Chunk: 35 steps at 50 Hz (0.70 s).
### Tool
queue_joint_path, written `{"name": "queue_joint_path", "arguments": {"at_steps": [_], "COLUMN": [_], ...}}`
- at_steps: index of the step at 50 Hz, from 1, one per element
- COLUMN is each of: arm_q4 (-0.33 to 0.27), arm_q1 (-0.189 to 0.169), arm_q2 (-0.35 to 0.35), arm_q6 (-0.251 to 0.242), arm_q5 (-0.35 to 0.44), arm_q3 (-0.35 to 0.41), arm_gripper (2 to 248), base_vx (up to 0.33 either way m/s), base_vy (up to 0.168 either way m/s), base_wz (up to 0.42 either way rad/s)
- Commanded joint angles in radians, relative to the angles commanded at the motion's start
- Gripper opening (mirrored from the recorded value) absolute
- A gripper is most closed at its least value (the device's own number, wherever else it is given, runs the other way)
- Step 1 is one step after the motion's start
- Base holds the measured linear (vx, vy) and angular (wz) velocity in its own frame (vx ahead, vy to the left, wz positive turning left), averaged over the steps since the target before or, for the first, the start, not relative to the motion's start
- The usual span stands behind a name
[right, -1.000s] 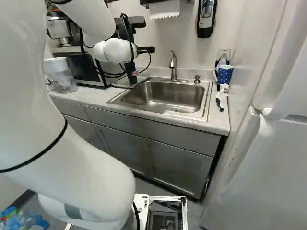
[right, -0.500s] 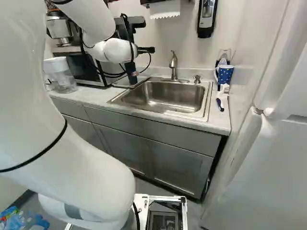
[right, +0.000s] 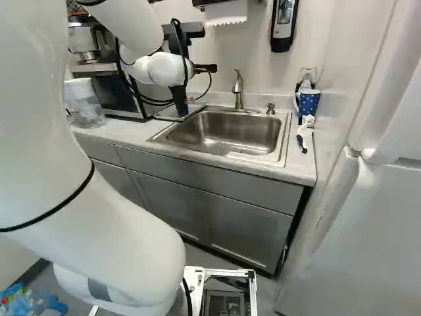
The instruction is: Rinse the cup and place it in the tray
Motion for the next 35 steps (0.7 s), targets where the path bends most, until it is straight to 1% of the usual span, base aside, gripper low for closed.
{"name": "queue_joint_path", "arguments": {"at_steps": [17, 35], "arm_q4": [0.0, 0.0], "arm_q1": [-0.022, -0.043], "arm_q2": [-0.034, -0.077], "arm_q6": [0.0, 0.0], "arm_q5": [-0.002, -0.024], "arm_q3": [-0.033, -0.076], "arm_gripper": [247, 247], "base_vx": [0.0, 0.0], "base_vy": [0.0, 0.0], "base_wz": [0.0, 0.0]}}
